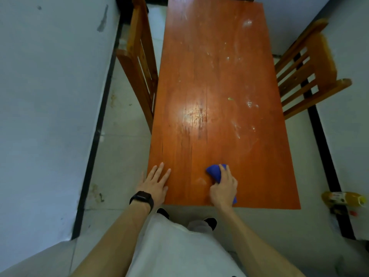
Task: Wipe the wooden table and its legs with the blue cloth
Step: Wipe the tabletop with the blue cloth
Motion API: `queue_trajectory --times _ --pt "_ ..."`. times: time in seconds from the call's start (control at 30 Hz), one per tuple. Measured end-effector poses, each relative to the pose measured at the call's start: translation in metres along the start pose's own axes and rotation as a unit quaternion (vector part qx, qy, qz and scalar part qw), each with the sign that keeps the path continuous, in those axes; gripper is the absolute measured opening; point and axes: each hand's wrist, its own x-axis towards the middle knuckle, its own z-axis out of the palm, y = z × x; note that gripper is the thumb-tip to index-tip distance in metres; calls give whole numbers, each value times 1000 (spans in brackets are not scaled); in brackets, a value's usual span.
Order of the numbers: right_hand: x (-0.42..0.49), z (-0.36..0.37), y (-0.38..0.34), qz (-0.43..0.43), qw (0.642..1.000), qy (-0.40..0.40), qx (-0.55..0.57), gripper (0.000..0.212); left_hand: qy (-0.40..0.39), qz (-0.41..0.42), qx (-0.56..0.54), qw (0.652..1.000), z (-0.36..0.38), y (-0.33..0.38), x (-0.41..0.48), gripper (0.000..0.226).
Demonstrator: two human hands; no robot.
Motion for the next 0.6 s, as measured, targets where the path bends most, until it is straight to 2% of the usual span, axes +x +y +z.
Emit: queue_trajectory --times 0.1,0.2,0.23,0.27,0.33,0.37,0.43,0.47,0.53,0.6 --pt "-40 34 -12 -97 993 -65 14 74 -11 8 -15 1000 9 -11 -4 64" --pt "-40 31 -26 -168 962 -206 67 71 1 18 -21 1000 12 -18 -5 60" --pt "-32 26 -27 -173 957 -219 83 70 2 19 -17 1000 11 -18 -6 59" --pt "-23 19 -28 -162 962 -196 96 69 -1 19 -12 1000 11 -19 -7 59" --pt "-3 8 -23 -107 986 -86 91 69 -4 14 0 1000 13 -20 -12 59" --pt "2 6 -18 -74 995 -33 65 69 -3 12 4 1000 13 -20 -14 59" --pt "-4 11 -16 -13 1000 6 -5 72 -6 10 -1 1000 16 -21 -18 61" --pt "-13 17 -18 -8 1000 3 -26 74 -5 8 -8 1000 17 -21 -19 61" --pt "-35 33 -25 -58 997 -43 -22 77 0 2 -21 1000 22 -21 -22 62" --pt "-51 45 -34 -137 978 -156 -3 74 7 -3 -35 999 26 -21 -27 64"
